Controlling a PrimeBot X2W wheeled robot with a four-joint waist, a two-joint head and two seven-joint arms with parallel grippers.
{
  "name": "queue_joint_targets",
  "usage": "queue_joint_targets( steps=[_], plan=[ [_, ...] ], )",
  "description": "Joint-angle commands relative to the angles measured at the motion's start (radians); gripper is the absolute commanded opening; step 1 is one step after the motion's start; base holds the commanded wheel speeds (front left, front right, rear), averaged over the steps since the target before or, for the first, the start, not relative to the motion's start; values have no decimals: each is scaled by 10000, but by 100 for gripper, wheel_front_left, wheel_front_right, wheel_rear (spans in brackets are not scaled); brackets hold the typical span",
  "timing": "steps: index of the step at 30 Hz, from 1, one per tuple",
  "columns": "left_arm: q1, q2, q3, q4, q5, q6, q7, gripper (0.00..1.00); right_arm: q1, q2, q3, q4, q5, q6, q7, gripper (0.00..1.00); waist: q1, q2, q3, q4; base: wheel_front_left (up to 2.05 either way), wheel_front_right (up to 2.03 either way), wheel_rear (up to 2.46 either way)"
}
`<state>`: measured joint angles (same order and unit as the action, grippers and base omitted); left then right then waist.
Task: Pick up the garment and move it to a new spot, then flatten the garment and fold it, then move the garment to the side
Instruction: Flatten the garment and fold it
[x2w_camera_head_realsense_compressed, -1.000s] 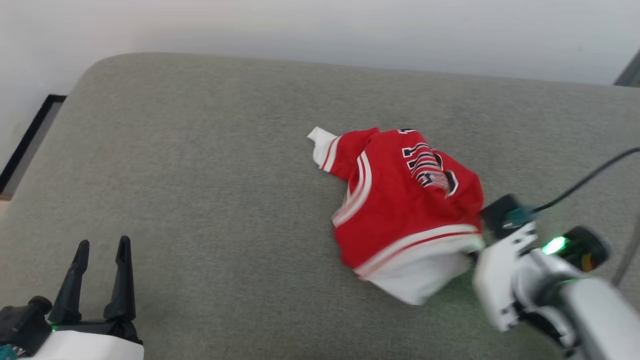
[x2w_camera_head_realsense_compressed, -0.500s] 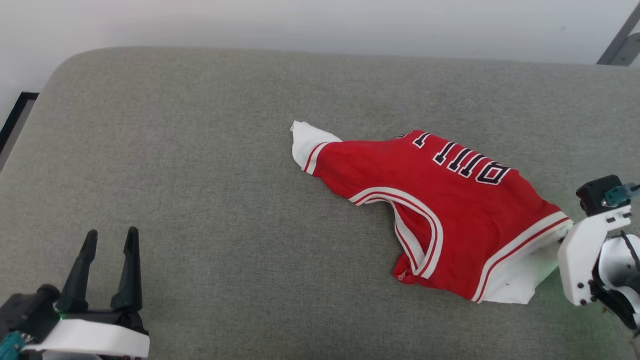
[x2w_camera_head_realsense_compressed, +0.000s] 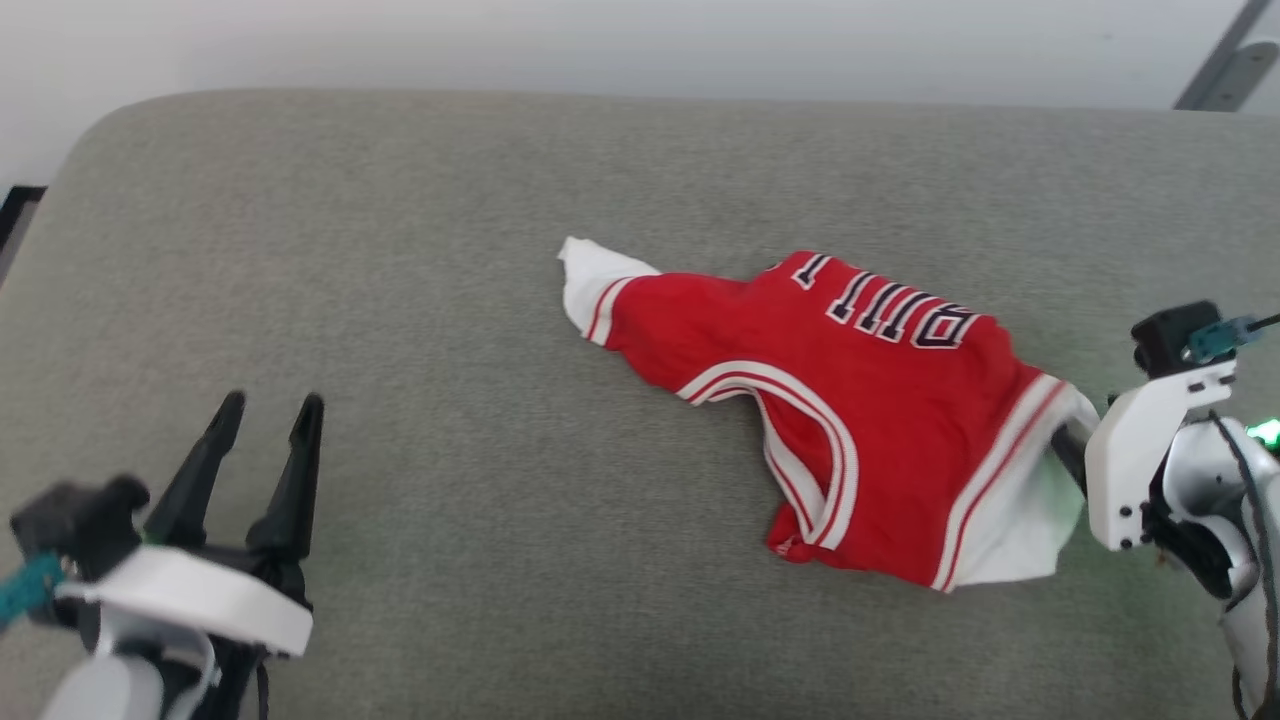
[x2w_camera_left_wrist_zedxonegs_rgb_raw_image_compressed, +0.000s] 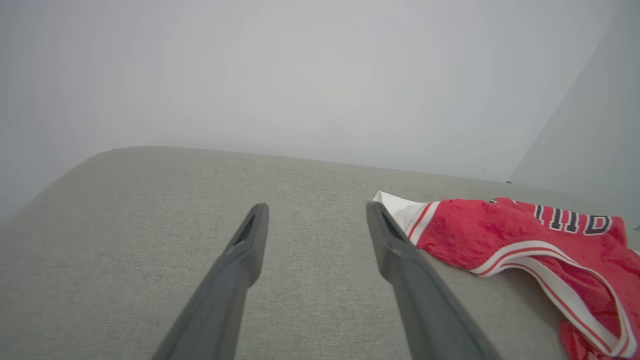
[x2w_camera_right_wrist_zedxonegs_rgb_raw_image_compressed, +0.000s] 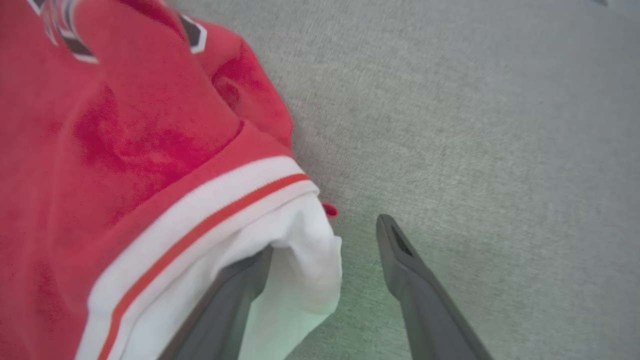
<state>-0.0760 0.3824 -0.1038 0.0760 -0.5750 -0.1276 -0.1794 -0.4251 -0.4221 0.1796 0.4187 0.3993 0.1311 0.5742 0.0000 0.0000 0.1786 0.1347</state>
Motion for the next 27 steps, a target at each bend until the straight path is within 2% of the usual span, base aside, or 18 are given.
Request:
queue_joint_targets(
  steps=[1, 7, 8, 14, 17, 18, 22, 27],
  plan=[
    [-389, 332, -244, -180, -410, -30, 485, 100, -100, -34, -80, -269, 104, -7, -285, 100, 0, 0, -77, -244, 0, 0, 0],
    [-1545, 1332, -893, -562, -1527, -30, 2300, 100, 295, 386, -735, -1405, -133, -7, -1098, 100, 0, 0, -144, -988, 0, 0, 0],
    [-1545, 1332, -893, -562, -1527, -30, 2300, 100, 295, 386, -735, -1405, -133, -7, -1098, 100, 0, 0, -144, -988, 0, 0, 0],
    [-3008, 2172, -1582, -409, -2173, -31, 4221, 100, 740, 1171, -1294, -2719, -587, -7, -1909, 100, 0, 0, -92, -1892, 0, 0, 0],
    [-3738, 2405, -1853, -57, -2425, -31, 5081, 100, 909, 1662, -1421, -3255, -824, -7, -2505, 100, 0, 0, -22, -2391, 0, 0, 0],
    [-4247, 2435, -2126, 254, -2558, -31, 5633, 100, 1066, 2012, -1623, -3551, -1068, -7, -2990, 100, 0, 0, 41, -2668, 0, 0, 0],
    [-5125, 2487, -2536, 1050, -2717, -28, 6674, 100, 1329, 2878, -1924, -4055, -1590, -7, -3960, 100, 0, 0, 247, -3246, 0, 0, 0],
    [-6051, 2390, -2937, 2350, -2714, 235, 7973, 100, 1656, 3539, -2066, -4381, -1900, -5, -4727, 100, 0, 0, 555, -3845, 0, 0, 0]
  ],
)
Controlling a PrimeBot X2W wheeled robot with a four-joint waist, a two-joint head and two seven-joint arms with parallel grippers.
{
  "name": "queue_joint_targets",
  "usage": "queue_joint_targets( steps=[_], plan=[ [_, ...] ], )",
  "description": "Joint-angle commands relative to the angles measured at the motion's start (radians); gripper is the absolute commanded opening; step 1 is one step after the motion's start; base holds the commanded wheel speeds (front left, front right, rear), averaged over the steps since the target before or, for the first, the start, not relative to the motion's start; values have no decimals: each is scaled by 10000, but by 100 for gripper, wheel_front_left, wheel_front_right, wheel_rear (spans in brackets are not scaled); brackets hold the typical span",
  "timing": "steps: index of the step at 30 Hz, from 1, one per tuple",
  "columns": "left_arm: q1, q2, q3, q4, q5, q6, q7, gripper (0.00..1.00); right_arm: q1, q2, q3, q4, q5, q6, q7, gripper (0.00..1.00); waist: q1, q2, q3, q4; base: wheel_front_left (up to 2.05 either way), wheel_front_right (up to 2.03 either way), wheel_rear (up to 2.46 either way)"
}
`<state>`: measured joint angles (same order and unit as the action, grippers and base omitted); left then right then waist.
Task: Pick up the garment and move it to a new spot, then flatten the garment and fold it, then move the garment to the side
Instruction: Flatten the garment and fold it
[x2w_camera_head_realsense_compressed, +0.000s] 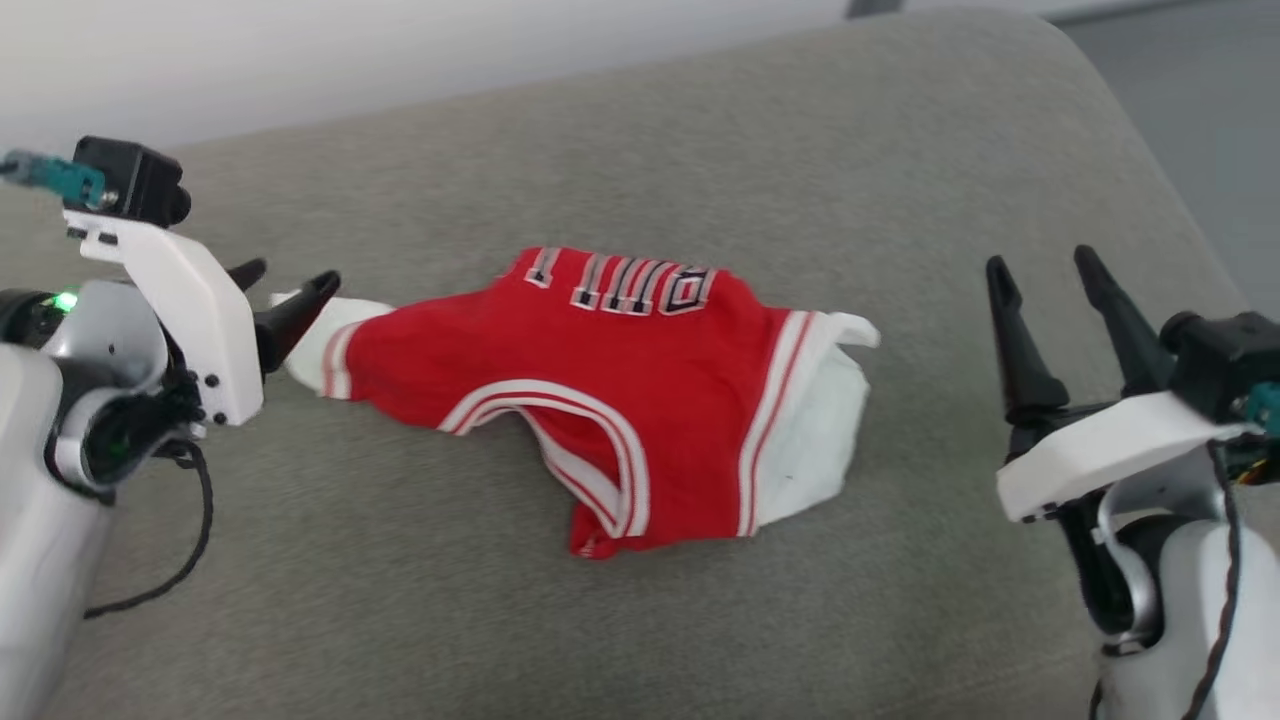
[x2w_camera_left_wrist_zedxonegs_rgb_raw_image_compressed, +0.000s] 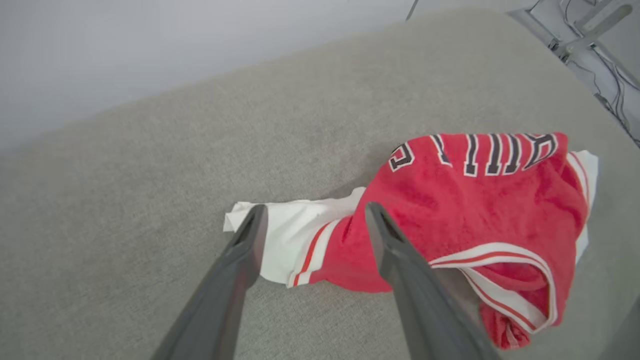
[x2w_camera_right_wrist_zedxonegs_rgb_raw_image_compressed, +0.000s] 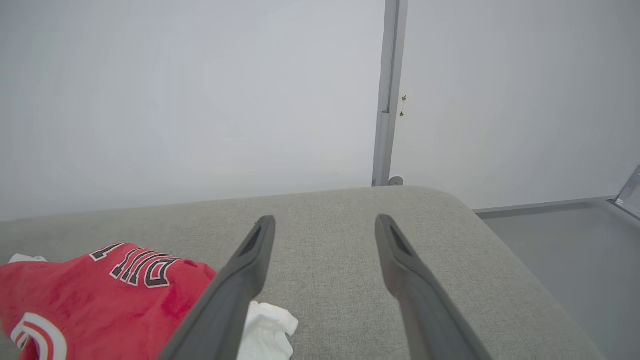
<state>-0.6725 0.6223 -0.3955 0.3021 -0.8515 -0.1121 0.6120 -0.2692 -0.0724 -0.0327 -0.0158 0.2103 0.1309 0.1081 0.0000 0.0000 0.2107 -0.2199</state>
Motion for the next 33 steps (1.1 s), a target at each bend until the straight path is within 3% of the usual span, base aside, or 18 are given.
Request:
queue_joint_targets(
  steps=[1, 11, 16, 17, 18, 25, 33],
  plan=[
    [-251, -42, -78, 396, 77, 195, 307, 100, 149, 102, 109, -61, -25, -3, -145, 100, 0, 0, 312, -403, 0, 0, 0],
    [-1362, 197, -602, 2884, 555, 886, 1860, 100, 416, 229, 526, -283, 699, -3, -954, 100, 0, 0, 1110, -1193, 0, 0, 0],
    [-1489, 15, -785, 3674, 616, 778, 1964, 100, 298, 228, 677, -317, 961, -3, -1205, 100, 0, 0, 1418, -1330, 0, 0, 0],
    [-1500, -23, -859, 3765, 629, 683, 1986, 32, 283, 225, 682, -323, 968, -3, -1234, 100, 0, 0, 1455, -1327, 0, 0, 0],
    [-1524, -57, -859, 3862, 605, 661, 1932, 0, 272, 225, 697, -332, 973, -3, -1281, 100, 0, 0, 1478, -1315, 0, 0, 0],
    [-1836, -43, -796, 3999, 567, 474, 1612, 0, 232, 217, 462, -331, 883, -3, -1319, 100, 0, 0, 1433, -944, 0, 0, 0],
    [-1832, 409, -584, 2920, 474, 362, 1325, 0, 351, 215, 31, -573, 614, -3, -1038, 100, 0, 0, 1056, -176, 0, 0, 0]
  ],
)
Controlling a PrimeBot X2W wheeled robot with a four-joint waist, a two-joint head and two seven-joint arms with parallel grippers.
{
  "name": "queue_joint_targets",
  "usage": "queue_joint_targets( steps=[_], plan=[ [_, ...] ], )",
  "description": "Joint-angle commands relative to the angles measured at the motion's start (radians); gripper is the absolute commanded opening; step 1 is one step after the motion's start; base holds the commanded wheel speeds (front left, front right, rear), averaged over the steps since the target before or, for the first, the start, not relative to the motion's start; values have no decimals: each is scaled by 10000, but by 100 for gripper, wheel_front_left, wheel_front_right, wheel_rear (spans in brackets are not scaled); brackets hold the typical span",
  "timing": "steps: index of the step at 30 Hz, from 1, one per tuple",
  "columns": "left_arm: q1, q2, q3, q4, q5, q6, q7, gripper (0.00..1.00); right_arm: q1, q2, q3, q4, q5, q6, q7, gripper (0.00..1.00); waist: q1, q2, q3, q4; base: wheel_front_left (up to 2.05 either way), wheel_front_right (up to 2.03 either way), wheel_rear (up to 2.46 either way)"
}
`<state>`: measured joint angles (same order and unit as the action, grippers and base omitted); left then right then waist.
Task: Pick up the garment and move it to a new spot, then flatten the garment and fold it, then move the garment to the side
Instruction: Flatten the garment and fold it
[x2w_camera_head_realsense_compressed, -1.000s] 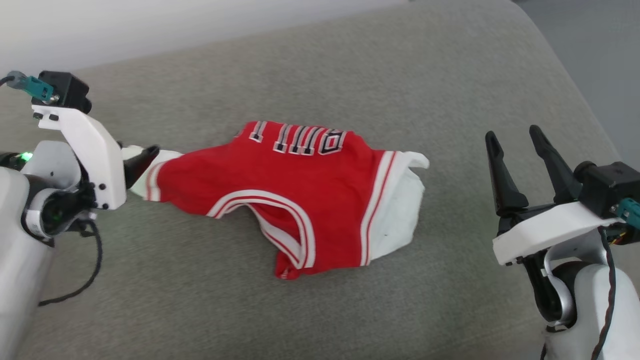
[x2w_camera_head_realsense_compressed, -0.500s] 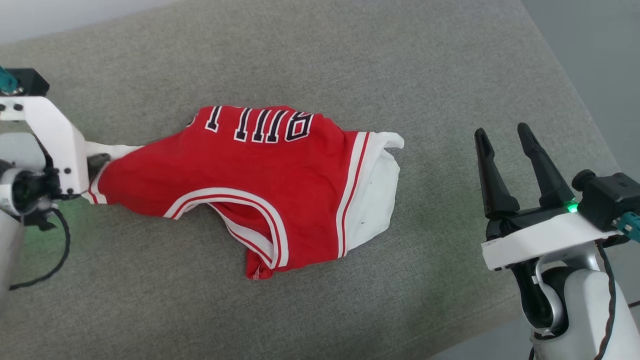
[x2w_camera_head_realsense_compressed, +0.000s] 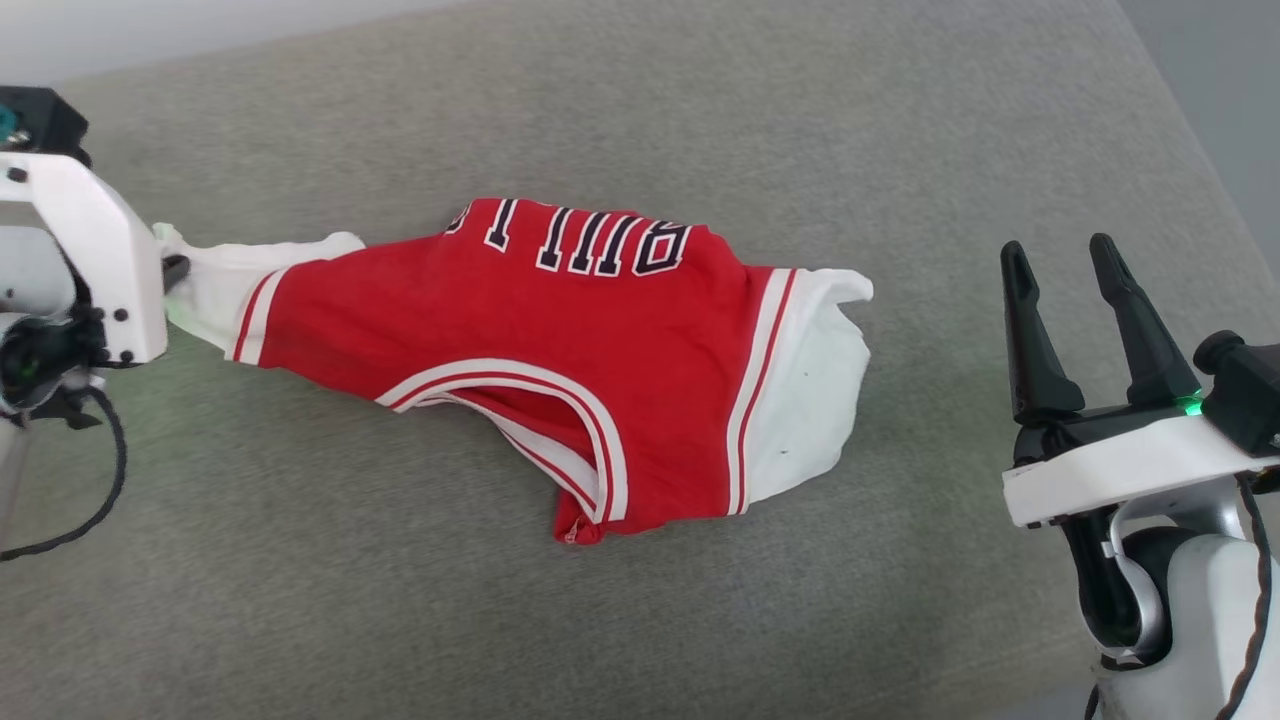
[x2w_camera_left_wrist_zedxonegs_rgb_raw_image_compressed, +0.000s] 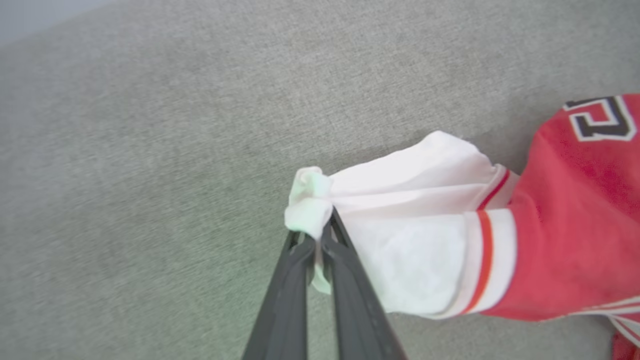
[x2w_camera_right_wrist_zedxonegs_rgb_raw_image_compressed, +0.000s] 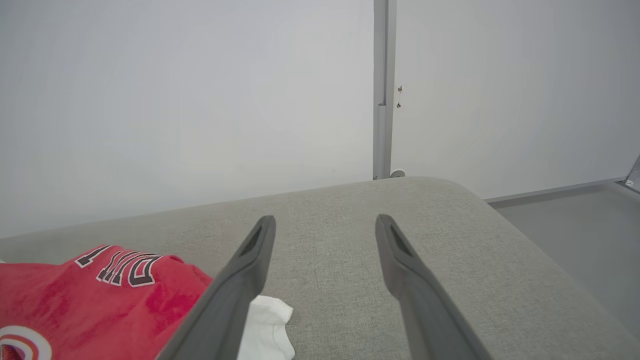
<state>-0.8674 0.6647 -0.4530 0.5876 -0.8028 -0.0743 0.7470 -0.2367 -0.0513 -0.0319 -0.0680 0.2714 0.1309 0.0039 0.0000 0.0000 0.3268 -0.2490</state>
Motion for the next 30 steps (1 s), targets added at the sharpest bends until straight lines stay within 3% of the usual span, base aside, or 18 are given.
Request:
queue_joint_targets(
  steps=[1, 7, 14, 18, 22, 23, 25, 26, 30],
  plan=[
    [220, 112, 47, -106, -39, 64, -21, 0, 31, 4, 1, -80, -2, -3, 34, 100, 0, 0, -155, 187, 0, 0, 0],
    [1329, 844, 480, -1618, -362, 714, 87, 0, 208, 5, -104, -247, -157, -3, 286, 100, 0, 0, -454, 636, 0, 0, 0],
    [4278, 1754, 1283, -4133, -1120, 2247, 284, 0, 348, 2, -232, -427, -195, -3, 536, 100, 0, 0, -656, 915, 0, 0, 0],
    [6108, 1826, 1459, -5373, -1595, 2943, 289, 0, 435, 3, -222, -439, -169, -3, 657, 100, 0, 0, -720, 1016, 0, 0, 0],
    [7227, 1532, 1362, -5695, -1864, 3179, 179, 0, 546, 7, -217, -418, -89, -3, 772, 100, 0, 0, -786, 1169, 0, 0, 0],
    [7320, 1512, 1305, -5685, -1868, 3128, 171, 14, 569, 5, -203, -398, -83, -3, 804, 100, 0, 0, -819, 1195, 0, 0, 0],
    [7393, 1469, 1284, -5615, -1907, 3043, 110, 87, 564, 2, -177, -374, -92, -3, 837, 100, 0, 0, -888, 1229, 0, 0, 0],
    [7376, 1530, 1291, -5579, -1891, 3047, 149, 100, 559, 4, -162, -382, -98, -3, 875, 100, 0, 0, -926, 1244, 0, 0, 0],
    [6927, 1863, 1454, -5870, -1770, 3076, 306, 100, 609, 2, -127, -426, -138, -3, 975, 100, 0, 0, -1087, 1255, 0, 0, 0]
  ],
)
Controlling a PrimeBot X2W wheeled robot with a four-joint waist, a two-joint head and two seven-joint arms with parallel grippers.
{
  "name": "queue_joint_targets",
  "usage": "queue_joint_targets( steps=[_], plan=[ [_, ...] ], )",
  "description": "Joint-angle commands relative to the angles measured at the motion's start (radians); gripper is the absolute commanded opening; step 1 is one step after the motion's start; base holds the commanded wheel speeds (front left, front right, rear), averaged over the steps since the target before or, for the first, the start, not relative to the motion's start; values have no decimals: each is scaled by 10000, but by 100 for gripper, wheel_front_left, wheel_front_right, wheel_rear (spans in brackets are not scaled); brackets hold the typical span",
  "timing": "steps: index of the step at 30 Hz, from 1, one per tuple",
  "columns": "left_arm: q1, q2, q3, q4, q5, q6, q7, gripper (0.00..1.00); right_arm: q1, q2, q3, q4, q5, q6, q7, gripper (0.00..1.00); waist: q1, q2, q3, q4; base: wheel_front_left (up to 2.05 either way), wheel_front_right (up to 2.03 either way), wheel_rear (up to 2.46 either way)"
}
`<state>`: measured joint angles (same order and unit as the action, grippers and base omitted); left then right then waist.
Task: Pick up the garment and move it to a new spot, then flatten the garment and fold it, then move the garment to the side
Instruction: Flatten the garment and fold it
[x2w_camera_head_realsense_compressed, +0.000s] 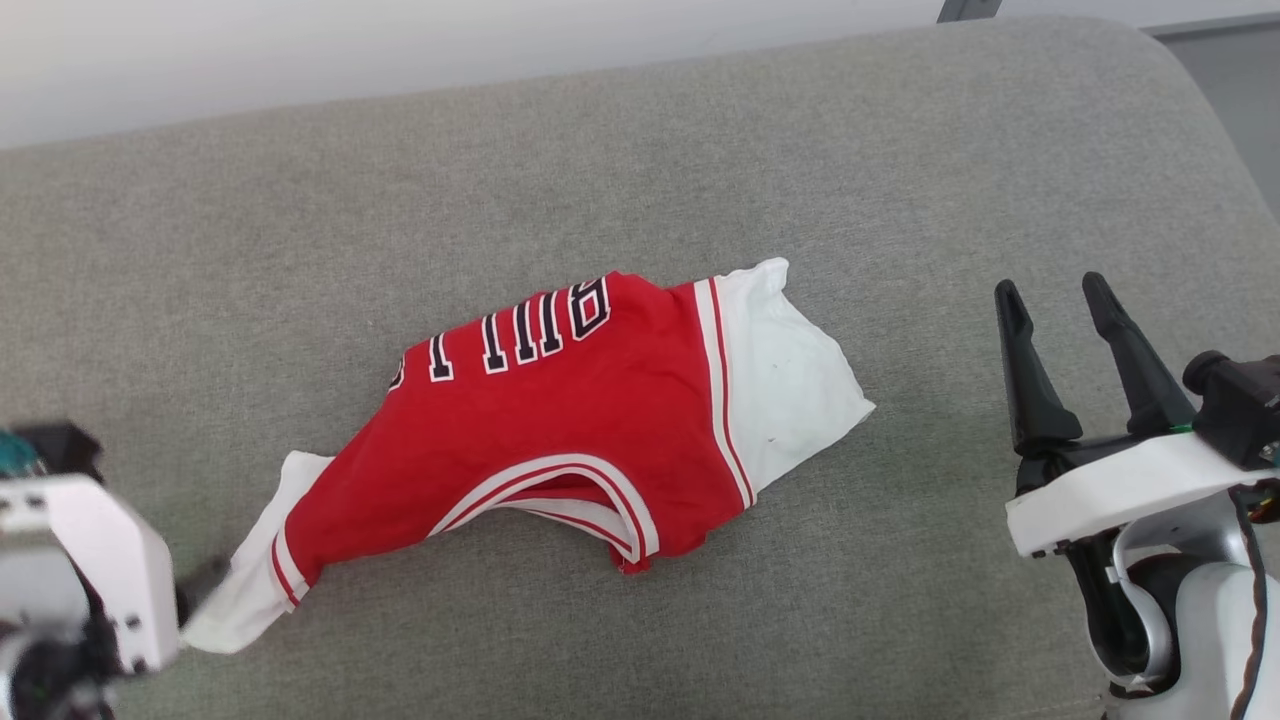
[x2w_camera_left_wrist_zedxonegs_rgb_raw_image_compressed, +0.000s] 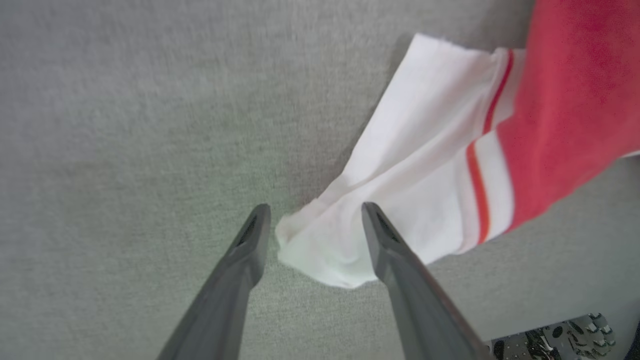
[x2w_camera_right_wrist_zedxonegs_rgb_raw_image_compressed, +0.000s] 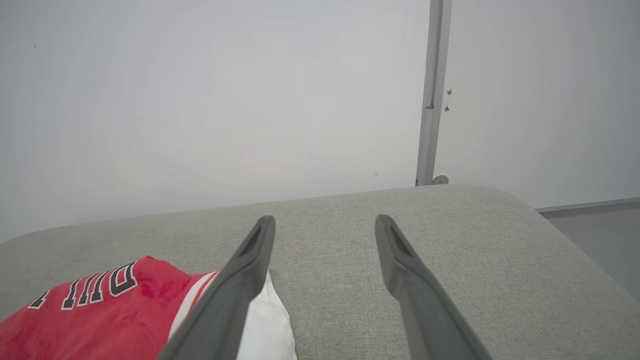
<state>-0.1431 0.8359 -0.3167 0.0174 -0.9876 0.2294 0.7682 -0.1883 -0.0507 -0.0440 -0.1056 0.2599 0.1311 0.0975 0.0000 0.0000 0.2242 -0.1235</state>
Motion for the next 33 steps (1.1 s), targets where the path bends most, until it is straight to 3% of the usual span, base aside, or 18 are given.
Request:
queue_joint_targets(
  steps=[1, 7, 12, 21, 29, 30, 33],
  plan=[
    [-432, 246, 104, -284, 114, 46, 183, 100, 120, -4, 14, -56, -31, -7, 53, 100, 0, 0, -95, -8, 0, 0, 0],
    [-1490, 648, 46, -1036, 413, -108, 705, 100, 129, -2, 128, -101, 28, -5, 35, 100, 0, 0, -184, -129, 0, 0, 0],
    [-2618, 516, -430, -773, 794, -369, 1202, 100, 58, -2, 243, -101, 134, -5, -28, 100, 0, 0, -102, -313, 0, 0, 0],
    [-3600, -464, -1404, 1742, 819, -799, 1942, 100, -100, -2, 233, -134, 227, -5, -166, 100, 0, 0, 391, -623, 0, 0, 0],
    [-4000, -1332, -1792, 3856, 911, -1330, 1372, 98, -309, 0, 240, -116, 184, -5, -203, 100, 0, 0, 784, -605, 0, 0, 0],
    [-4020, -1471, -1775, 4171, 828, -1392, 1277, 0, -328, 1, 256, -103, 154, -5, -191, 100, 0, 0, 813, -586, 0, 0, 0],
    [-4165, -1692, -1757, 4813, 734, -1612, 1151, 0, -424, -3, 217, -65, 129, -5, -193, 100, 0, 0, 852, -509, 0, 0, 0]
  ],
)
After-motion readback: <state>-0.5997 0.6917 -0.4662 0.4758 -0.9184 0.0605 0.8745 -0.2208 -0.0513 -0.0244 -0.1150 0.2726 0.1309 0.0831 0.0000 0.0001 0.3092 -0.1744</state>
